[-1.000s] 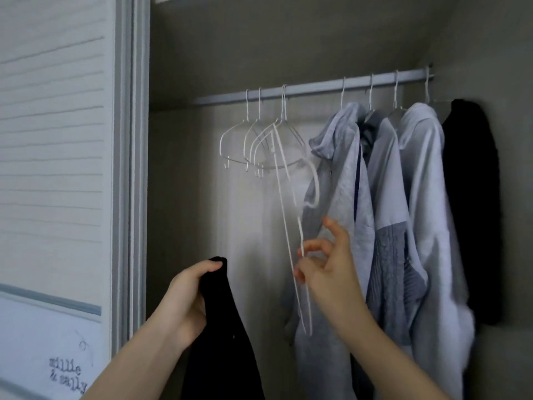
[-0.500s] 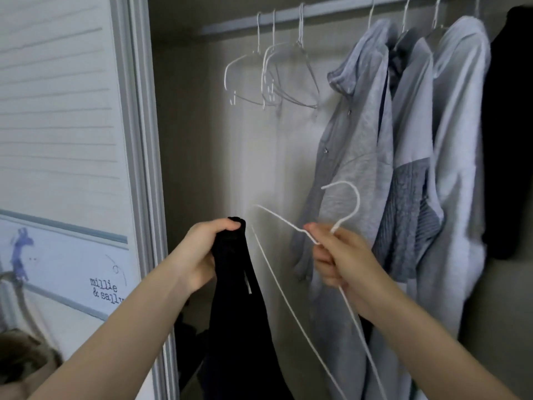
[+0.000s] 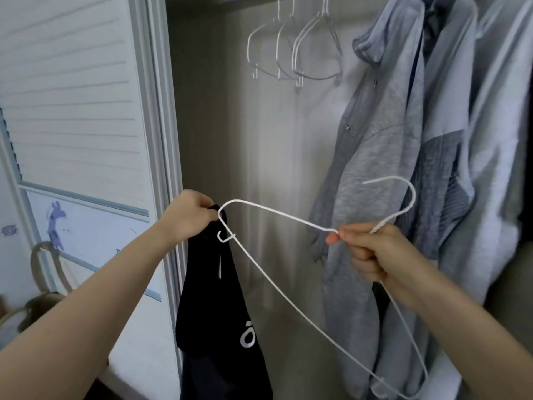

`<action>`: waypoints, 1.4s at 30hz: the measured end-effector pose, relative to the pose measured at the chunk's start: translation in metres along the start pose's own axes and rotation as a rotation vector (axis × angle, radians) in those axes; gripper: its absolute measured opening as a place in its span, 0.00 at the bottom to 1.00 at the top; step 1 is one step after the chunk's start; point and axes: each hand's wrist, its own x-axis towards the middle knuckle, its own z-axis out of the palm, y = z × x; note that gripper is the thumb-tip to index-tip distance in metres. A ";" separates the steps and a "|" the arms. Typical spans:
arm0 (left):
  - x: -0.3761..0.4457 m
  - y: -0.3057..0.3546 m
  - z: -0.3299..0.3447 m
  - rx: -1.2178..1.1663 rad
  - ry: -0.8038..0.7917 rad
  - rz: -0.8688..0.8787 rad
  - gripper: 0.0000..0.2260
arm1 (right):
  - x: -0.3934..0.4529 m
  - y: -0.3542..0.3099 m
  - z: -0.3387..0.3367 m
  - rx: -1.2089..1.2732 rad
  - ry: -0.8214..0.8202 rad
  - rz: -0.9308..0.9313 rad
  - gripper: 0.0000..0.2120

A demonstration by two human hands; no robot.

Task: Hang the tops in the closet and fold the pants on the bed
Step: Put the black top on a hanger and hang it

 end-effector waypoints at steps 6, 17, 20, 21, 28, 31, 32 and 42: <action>-0.002 -0.001 0.006 0.019 0.070 -0.071 0.10 | -0.004 -0.010 -0.001 -0.067 -0.050 0.114 0.11; -0.043 0.052 0.031 0.178 -0.143 0.095 0.12 | 0.000 0.012 0.073 -0.262 -0.053 0.118 0.06; -0.057 0.063 0.033 -0.027 -0.269 0.108 0.08 | 0.002 0.016 0.082 -0.316 0.012 0.064 0.04; -0.062 0.065 0.031 -0.100 -0.345 0.136 0.08 | 0.002 0.016 0.080 -0.288 0.029 0.020 0.04; -0.072 0.049 0.016 0.437 0.020 0.755 0.10 | -0.005 0.014 0.059 0.013 0.107 -0.120 0.14; -0.074 0.048 0.018 0.236 -0.187 0.721 0.12 | -0.007 0.014 0.064 -0.031 0.116 -0.228 0.16; -0.076 0.047 0.021 0.191 -0.215 0.690 0.11 | -0.007 0.013 0.065 -0.105 0.147 -0.284 0.16; -0.072 0.027 0.028 -0.109 0.167 0.324 0.15 | -0.032 0.045 0.065 -0.628 0.262 -0.809 0.09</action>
